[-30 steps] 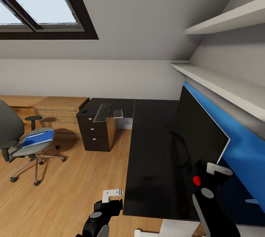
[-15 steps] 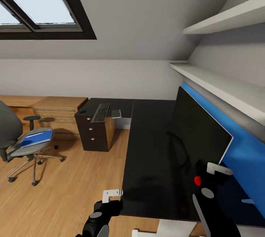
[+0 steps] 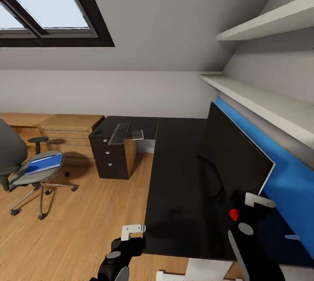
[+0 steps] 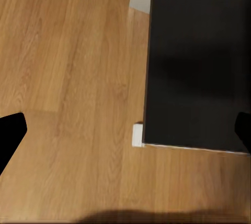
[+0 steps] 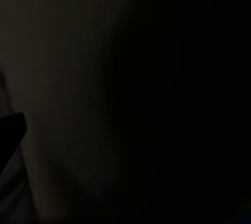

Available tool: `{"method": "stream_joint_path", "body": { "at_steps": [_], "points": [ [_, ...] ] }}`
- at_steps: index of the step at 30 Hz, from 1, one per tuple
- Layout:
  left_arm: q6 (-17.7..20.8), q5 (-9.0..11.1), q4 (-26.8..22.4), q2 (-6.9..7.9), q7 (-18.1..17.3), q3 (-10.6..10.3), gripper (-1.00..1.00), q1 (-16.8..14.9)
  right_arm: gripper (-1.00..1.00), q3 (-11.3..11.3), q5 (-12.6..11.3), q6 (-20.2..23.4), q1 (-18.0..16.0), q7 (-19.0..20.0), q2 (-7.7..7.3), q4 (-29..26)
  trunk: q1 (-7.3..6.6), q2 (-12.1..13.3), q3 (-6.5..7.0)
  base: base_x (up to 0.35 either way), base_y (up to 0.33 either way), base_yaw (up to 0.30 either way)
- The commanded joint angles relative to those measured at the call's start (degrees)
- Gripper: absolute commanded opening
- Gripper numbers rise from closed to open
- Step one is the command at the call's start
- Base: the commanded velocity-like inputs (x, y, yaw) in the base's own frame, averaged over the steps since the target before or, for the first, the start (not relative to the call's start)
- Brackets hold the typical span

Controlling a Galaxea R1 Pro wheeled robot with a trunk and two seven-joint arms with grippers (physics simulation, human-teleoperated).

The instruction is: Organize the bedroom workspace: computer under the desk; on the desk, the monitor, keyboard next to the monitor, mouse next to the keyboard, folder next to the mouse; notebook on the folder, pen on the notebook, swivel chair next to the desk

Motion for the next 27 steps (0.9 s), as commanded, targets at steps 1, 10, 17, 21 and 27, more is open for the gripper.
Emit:
{"method": "stream_joint_path", "body": {
  "at_steps": [1,10,17,21,27],
  "points": [
    [0.1,0.55,-0.09,0.02,0.53,-0.1,1.0,-0.06,1.0,0.02,0.43,0.35,-0.04,-0.2,-0.02,-0.02,0.01,-0.1,-0.11,-0.189,0.0,0.0],
    [0.1,0.62,-0.06,0.02,0.53,-0.1,1.0,-0.06,1.0,0.03,0.4,0.37,-0.04,-0.18,-0.01,0.07,0.01,-0.1,-0.11,-0.297,0.0,0.0],
    [0.1,0.65,-0.05,0.02,0.53,-0.1,1.0,-0.06,1.0,0.03,1.15,0.34,-0.04,-0.11,0.03,0.23,0.01,-0.1,-0.11,-0.331,0.0,0.0],
    [0.1,0.65,-0.07,0.02,0.53,-0.1,1.0,-0.06,1.0,0.03,1.33,0.34,-0.04,-0.05,0.05,0.28,0.01,-0.1,-0.11,-0.333,0.0,0.0],
    [0.1,0.64,-0.05,0.02,0.53,-0.02,1.0,-0.06,1.0,0.09,1.41,0.34,-0.04,0.16,0.05,0.45,0.01,-0.1,-0.11,-0.334,0.059,0.0]
  ]
}}
